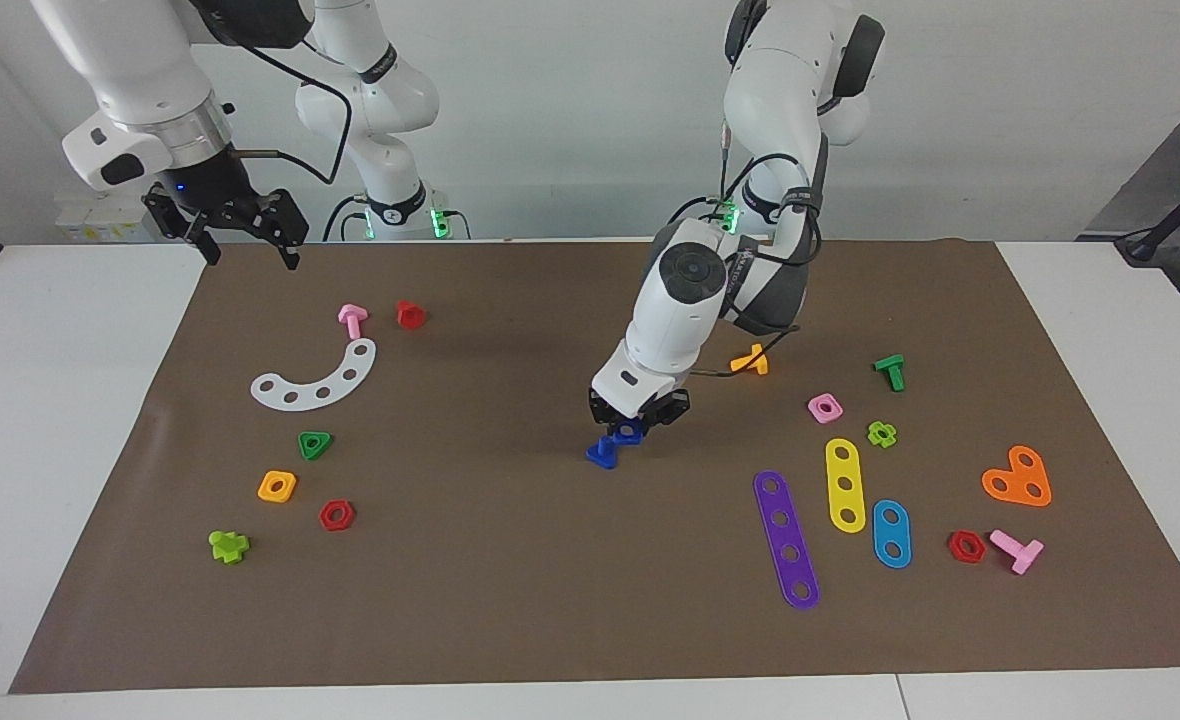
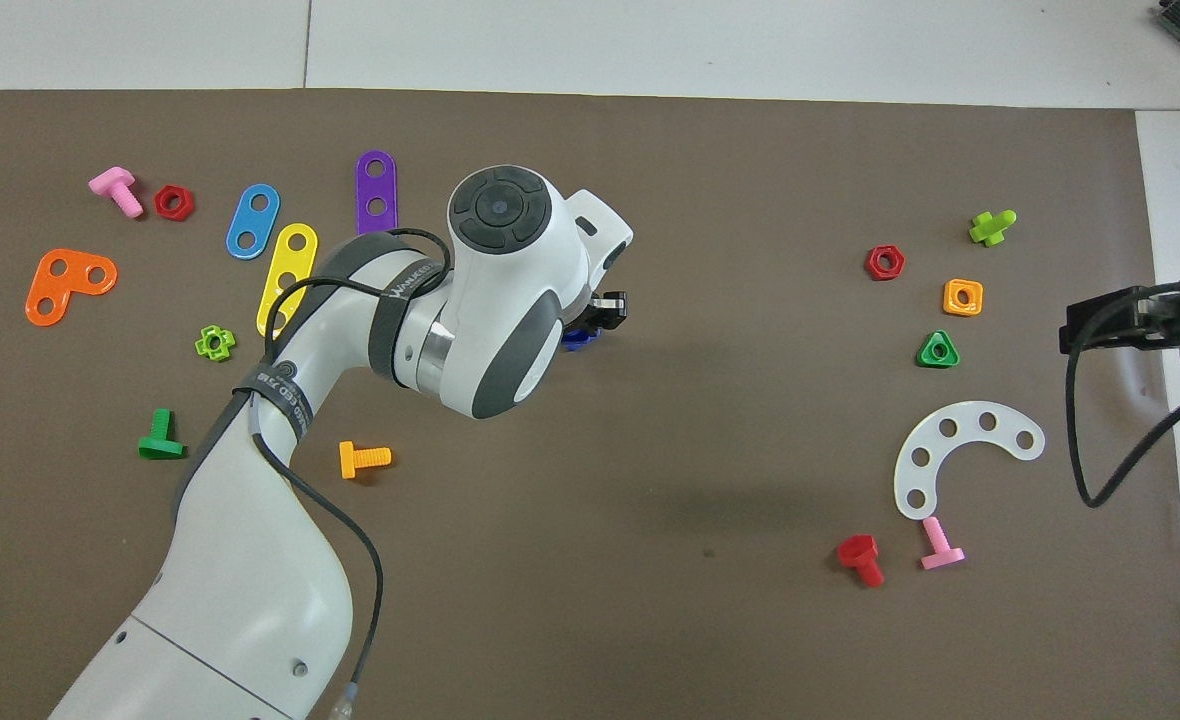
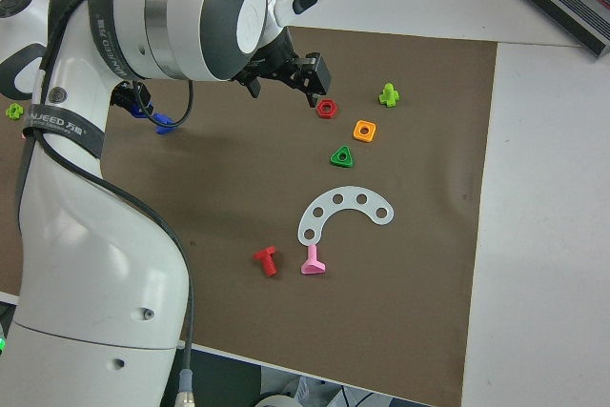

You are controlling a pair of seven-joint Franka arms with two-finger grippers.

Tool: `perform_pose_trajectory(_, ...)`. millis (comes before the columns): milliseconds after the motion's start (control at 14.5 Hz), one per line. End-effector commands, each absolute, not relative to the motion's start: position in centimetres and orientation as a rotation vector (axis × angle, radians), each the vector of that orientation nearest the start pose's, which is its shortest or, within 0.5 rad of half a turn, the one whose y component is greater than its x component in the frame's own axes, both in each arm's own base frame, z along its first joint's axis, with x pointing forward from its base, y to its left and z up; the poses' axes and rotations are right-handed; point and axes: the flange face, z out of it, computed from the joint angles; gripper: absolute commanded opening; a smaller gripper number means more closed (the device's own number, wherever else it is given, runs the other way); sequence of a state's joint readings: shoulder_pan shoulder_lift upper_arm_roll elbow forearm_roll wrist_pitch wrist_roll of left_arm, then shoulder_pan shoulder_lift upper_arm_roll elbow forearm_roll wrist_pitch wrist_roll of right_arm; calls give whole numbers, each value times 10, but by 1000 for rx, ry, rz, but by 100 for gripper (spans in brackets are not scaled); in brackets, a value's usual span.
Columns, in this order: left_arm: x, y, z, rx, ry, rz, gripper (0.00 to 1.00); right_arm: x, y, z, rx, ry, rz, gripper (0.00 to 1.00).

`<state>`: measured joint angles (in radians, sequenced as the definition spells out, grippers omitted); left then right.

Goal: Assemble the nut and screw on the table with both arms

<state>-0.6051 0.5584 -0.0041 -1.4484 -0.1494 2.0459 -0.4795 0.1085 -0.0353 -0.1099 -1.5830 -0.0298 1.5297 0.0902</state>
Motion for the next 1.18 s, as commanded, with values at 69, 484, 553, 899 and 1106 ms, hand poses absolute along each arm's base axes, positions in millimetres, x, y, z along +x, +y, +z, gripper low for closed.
perform_pose_trajectory(69, 585, -421, 351, -3272, 71, 101, 30, 530, -7, 639, -3146, 150, 22, 100)
perform_pose_trajectory(484, 588, -422, 344, -3275, 44, 84, 29, 531, -5, 639, -3146, 145, 19, 100)
perform_pose_trajectory(553, 591, -424, 346, -3278, 40, 82, 29, 531, -5, 639, -3146, 145, 19, 100)
perform_pose_trajectory(899, 597, -425, 357, -3265, 30, 113, 29, 531, -5, 639, -3146, 145, 19, 100)
perform_pose_trajectory(1106, 598, -425, 356, -3265, 31, 104, 29, 531, -5, 639, -3146, 145, 19, 100)
